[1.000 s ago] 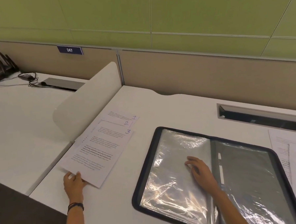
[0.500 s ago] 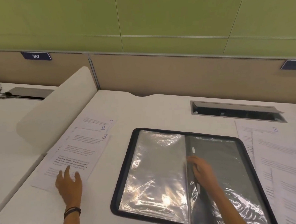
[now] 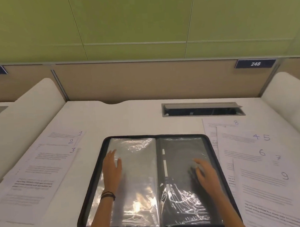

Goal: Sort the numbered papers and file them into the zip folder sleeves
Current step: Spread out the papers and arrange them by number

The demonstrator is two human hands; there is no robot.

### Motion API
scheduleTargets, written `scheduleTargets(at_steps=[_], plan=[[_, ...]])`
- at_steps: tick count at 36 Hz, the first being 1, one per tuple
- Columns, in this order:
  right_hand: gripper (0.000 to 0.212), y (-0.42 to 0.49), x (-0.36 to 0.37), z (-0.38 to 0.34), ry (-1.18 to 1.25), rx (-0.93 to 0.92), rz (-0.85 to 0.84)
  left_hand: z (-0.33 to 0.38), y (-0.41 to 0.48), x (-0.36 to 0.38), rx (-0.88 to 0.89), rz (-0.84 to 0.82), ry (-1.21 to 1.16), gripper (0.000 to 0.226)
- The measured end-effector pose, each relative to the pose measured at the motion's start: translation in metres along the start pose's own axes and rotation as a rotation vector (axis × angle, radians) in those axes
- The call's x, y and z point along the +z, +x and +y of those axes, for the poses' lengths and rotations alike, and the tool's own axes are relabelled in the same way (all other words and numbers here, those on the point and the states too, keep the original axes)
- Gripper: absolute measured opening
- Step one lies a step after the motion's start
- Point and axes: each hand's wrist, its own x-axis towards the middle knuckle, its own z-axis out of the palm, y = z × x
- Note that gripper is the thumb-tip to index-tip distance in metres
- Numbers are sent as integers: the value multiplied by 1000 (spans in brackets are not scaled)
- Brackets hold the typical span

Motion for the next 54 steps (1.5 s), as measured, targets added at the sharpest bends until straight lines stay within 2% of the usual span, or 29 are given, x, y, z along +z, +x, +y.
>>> scheduleTargets(at_steps=[10, 17, 26, 35, 37, 40, 43, 54], plan=[[28, -13, -44, 53, 6, 14, 186, 91, -35, 111, 238, -308, 6, 37], [32, -24, -67, 94, -14, 86, 201, 150, -74, 183, 314, -555, -36, 40], [35, -16, -93, 136, -131, 184, 174, 212, -95, 234, 356, -812, -141, 44], [40, 18, -96, 143, -170, 190, 112, 236, -119, 280, 325, -789, -113, 44], [53, 26, -96, 144, -226, 193, 116, 238, -113, 287, 326, -797, -91, 45], [77, 29, -93, 149, -340, 222, 36, 239, -101, 297, 307, -811, -83, 46], [90, 22, -84, 161, -417, 217, -19, 240, -89, 310, 260, -815, -98, 44], [72, 21, -86, 163, -455, 235, -37, 261, -56, 347, 17, -727, -249, 38]])
